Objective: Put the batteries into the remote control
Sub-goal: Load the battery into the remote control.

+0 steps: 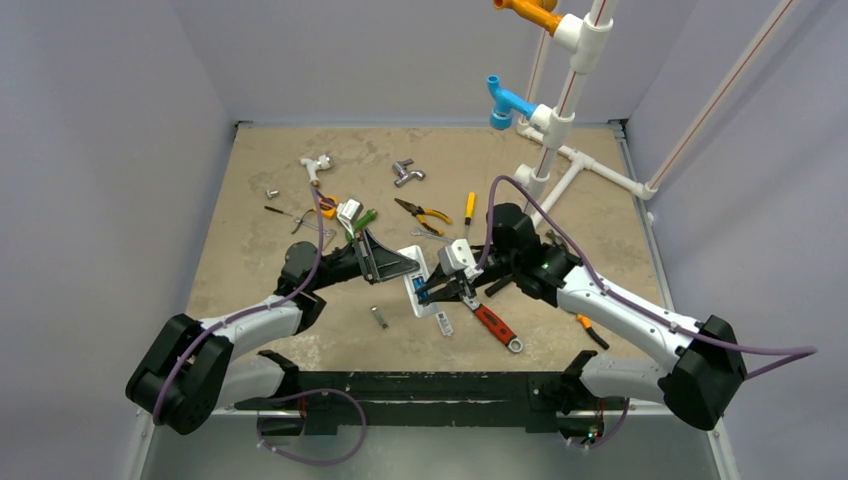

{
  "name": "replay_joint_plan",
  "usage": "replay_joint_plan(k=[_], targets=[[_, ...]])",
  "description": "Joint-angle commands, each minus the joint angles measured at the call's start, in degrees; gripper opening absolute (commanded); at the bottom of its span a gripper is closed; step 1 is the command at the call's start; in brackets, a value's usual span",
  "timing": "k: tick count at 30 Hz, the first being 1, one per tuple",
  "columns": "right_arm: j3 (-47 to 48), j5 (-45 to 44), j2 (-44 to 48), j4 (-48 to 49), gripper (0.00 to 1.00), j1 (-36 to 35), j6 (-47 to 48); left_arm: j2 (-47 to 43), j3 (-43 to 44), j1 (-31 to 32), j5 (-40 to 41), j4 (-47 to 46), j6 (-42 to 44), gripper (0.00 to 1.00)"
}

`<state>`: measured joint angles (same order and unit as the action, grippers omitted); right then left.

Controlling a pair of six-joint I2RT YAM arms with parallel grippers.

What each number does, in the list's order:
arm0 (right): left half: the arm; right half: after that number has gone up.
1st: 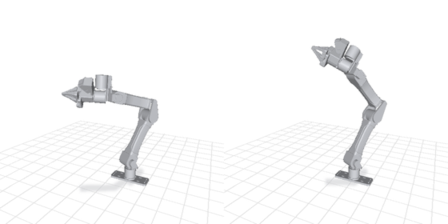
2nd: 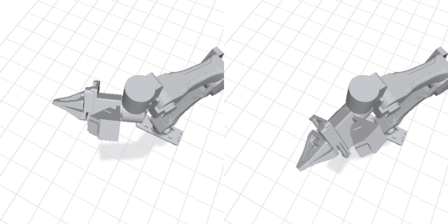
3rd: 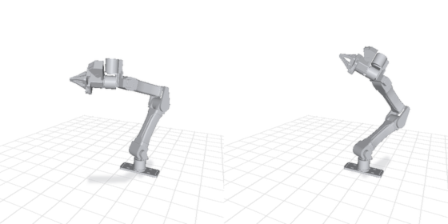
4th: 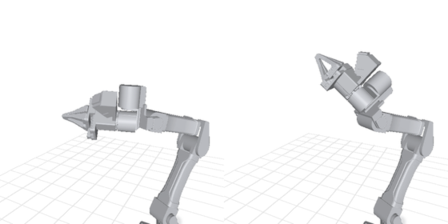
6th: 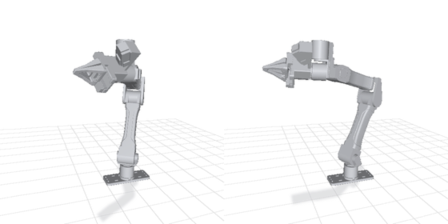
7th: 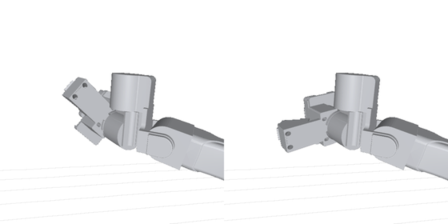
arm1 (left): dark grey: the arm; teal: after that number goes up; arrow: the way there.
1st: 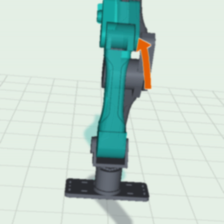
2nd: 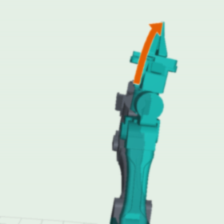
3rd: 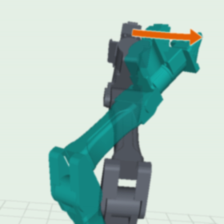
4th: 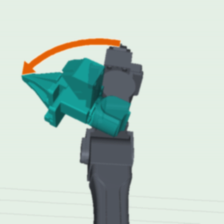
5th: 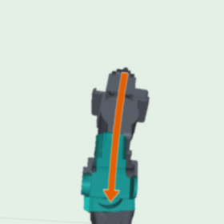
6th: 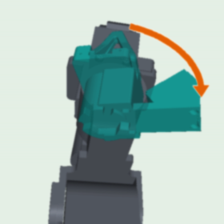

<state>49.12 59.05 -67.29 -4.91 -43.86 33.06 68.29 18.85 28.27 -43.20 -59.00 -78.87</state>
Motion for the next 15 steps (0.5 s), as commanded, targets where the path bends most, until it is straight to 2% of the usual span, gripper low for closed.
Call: replay_joint_plan(k=[1,9,15], targets=[[-0.9,-0.6,-1.1,2.3,0.18,0.7,-0.8,-0.5,0.8,0.6,-1.4,-4.5,-0.7,0.00],[-1.3,-1.9,-1.9,2.4,0.17,0.9,-0.7,-0.8,0.8,0.7,-1.2,-4.5,-0.6,0.00],[-3.5,-2.8,-1.8,6.0,0.16,1.6,-2.3,-1.7,0.7,1.0,-1.6,-4.5,-0.3,0.00]])
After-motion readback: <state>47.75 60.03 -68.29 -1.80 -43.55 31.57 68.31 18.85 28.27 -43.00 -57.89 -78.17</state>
